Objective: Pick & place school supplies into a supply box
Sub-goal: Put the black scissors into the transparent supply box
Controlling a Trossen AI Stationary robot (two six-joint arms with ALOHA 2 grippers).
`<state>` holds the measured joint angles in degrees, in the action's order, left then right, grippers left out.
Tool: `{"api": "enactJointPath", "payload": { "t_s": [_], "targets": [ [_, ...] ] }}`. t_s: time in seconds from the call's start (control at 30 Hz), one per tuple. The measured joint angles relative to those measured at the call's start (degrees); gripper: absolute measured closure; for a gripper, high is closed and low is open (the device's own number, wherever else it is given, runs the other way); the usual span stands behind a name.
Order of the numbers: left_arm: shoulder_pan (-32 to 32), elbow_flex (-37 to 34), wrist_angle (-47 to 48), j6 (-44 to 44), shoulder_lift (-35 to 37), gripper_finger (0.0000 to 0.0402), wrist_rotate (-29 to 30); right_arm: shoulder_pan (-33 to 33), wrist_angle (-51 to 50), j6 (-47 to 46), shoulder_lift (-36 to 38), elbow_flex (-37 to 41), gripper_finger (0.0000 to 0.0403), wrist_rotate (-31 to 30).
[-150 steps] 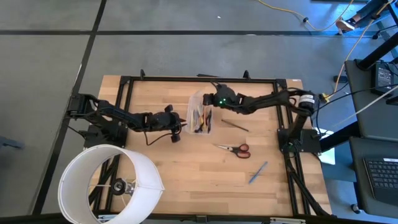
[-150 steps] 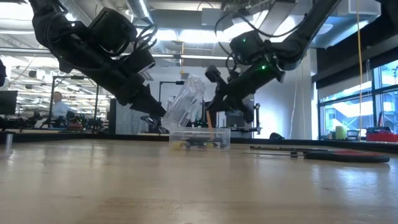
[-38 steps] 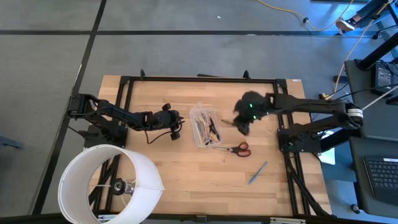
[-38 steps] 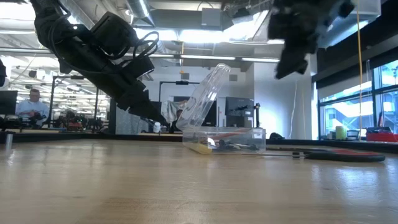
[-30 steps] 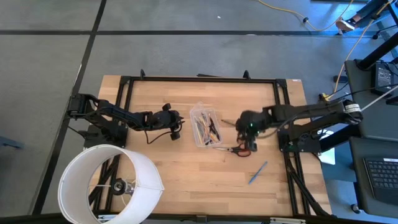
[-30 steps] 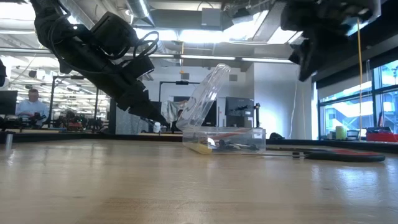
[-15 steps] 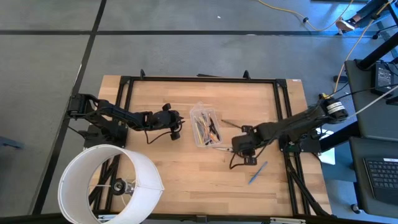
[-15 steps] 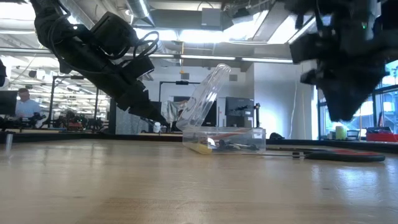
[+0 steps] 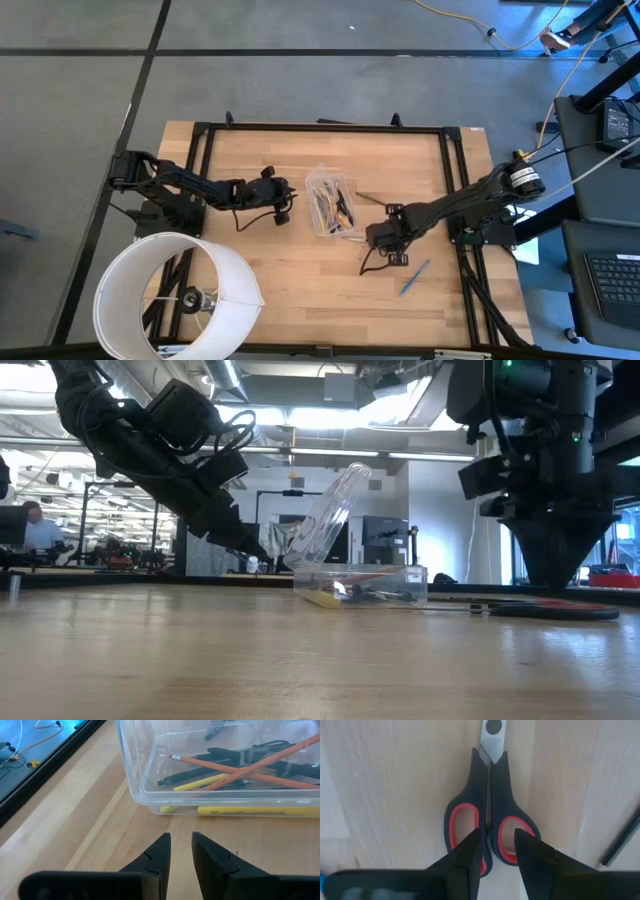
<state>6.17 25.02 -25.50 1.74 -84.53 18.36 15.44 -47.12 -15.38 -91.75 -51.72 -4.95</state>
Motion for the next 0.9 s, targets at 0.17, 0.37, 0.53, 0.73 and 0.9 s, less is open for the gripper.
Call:
{"api": "enactJointPath", "payload": {
  "t_s": [0.17, 0.37, 0.53, 0.73, 0.9],
  "targets": [
    [0.0, 0.0, -0.3, 0.0, 0.0, 0.0329, 0.0, 0.0, -0.7, 0.0, -0.6, 0.0, 0.0249, 0.0],
    [0.1, 0.0, -4.3, 0.0, 0.0, 0.0329, -0.9, 0.0, -1.7, 0.7, -0.4, 0.0, 0.0206, 0.0],
    [0.9, 0.0, -3.8, 0.1, -0.1, 0.0331, -8.0, 0.0, -2.9, 0.4, -0.4, 0.0, 0.0198, 0.0],
    [1.1, 1.2, -3.4, 0.6, -2.9, 0.0352, -7.6, 0.0, -4.3, 0.4, -0.4, 0.0, 0.0198, 0.0],
    [1.5, 4.9, -3.3, 0.1, -6.9, 0.0375, -4.9, 0.0, -4.2, 0.4, -0.3, 0.0, 0.0198, 0.0]
  ]
}}
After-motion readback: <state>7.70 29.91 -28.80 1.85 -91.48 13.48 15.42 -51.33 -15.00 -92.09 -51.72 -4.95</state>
